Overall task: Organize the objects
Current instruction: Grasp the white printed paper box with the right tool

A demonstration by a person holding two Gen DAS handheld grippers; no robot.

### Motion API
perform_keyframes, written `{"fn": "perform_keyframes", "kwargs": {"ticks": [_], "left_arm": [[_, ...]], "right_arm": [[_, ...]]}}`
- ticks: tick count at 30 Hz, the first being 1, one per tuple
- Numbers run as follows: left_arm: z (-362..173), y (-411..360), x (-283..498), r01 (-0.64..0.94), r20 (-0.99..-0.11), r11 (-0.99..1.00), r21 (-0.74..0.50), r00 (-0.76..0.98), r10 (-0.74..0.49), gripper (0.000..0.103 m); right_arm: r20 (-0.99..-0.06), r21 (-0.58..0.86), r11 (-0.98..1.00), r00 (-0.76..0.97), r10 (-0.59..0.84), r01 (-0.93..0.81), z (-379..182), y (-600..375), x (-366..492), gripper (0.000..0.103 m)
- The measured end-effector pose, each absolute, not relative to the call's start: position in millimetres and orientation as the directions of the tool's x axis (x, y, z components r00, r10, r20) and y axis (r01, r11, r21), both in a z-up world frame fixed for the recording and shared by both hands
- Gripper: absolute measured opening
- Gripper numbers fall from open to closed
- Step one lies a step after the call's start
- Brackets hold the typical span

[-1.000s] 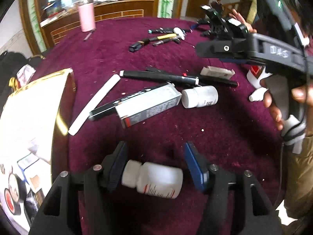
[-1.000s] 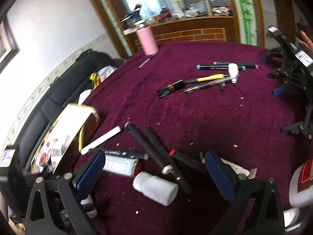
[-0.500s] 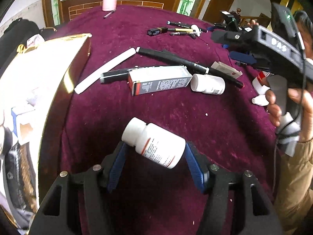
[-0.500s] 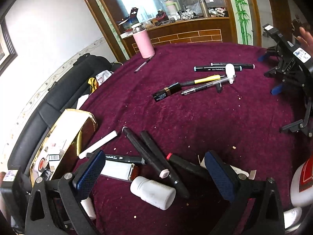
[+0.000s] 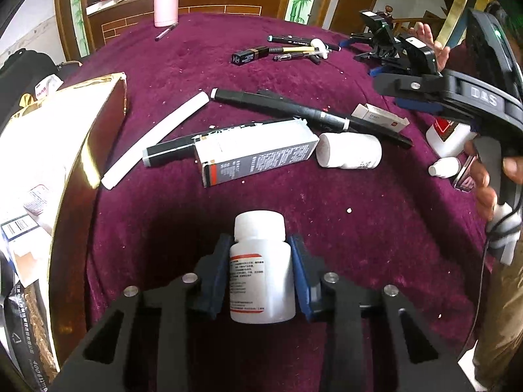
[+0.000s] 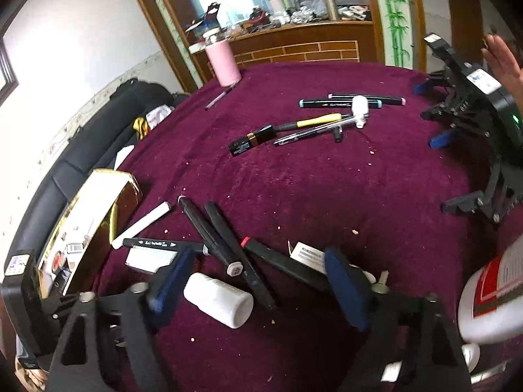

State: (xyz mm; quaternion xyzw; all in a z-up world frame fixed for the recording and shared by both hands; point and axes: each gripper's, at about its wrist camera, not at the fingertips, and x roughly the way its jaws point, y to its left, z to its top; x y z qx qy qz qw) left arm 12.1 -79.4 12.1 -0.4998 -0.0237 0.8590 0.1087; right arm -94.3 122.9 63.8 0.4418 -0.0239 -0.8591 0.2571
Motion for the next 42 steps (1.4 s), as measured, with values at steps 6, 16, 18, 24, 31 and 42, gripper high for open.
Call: {"fn": "perform_keyframes", "kwargs": {"ticks": [6,16,18,24,31,42], "left_arm": [[11,-86,10,-0.157,-0.853,-0.973,-0.170,-0.472,0.225,0.035],[11,-79,10,-0.184,-0.858,-0.976,-0.115,-0.477,0.191,0.035],[11,-77,7,-0.185,-0.859,-0.977,-0.104,-0.478,0.182,0.035],[11,-71,-1,-0.180,-0.862,-0.981,-0.076,-0.482,0.155,0.035],[10,-68,-7,-0.174,-0.863,-0.983,-0.063,-0.485,0.141,0.035],[10,-74,-6,-0.137,-0.850,-0.984,-0.112,-0.500,0.167,0.034]], "right_arm": [[-0.777,0.189,-0.841,-0.446,-0.444,0.508,58,88,-107,0.057],[-0.858,0.002,-0.878,-0.451,-0.248,0.479,31,105,-118,0.054],[-0.863,0.020,-0.866,-0.429,-0.267,0.499,26,110,-118,0.055],[-0.867,-0.019,-0.849,-0.431,-0.249,0.528,21,111,-116,0.055],[-0.846,0.032,-0.856,-0.442,-0.298,0.516,15,112,-127,0.031],[-0.815,0.145,-0.863,-0.436,-0.381,0.484,24,122,-130,0.030]]}}
